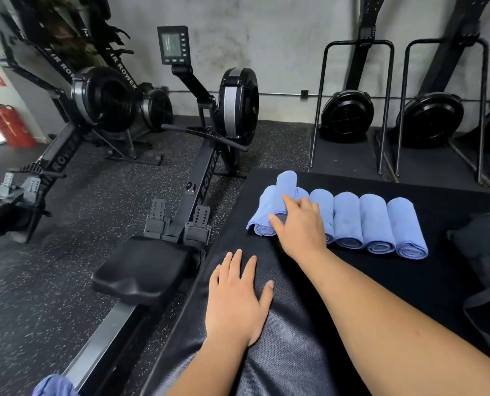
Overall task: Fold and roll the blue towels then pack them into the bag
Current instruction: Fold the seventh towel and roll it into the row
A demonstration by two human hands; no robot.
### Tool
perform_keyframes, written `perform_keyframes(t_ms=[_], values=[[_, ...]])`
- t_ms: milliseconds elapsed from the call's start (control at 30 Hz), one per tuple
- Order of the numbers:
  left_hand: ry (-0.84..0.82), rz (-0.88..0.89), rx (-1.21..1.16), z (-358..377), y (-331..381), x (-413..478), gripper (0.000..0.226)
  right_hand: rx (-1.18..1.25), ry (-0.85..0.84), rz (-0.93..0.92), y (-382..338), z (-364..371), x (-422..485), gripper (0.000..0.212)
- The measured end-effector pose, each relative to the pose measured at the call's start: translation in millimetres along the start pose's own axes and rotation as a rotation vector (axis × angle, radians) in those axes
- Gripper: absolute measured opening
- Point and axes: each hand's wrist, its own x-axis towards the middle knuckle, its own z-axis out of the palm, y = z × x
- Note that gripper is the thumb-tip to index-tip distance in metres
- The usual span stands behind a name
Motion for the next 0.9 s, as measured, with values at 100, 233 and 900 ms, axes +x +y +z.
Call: perform_keyframes(t_ms=[100, 233, 900], values=[[0.004, 0.001, -0.004, 0.4, 0.2, -0.6, 0.073, -0.111, -0.048, -0.027, 4.8, 3.0, -3.2, 0.059], [0.016, 0.002, -0.011, 1.4, -0.6, -0.7, 0.072, -0.116, -0.012, -0.014, 5.1, 2.4, -3.8, 0.058], [0.159, 0.06, -0.296, -18.4, -8.1, -1.8, 0.066, -0.21, -0.244, -0.051, -16.0, -55.6, -56.9, 0.072]])
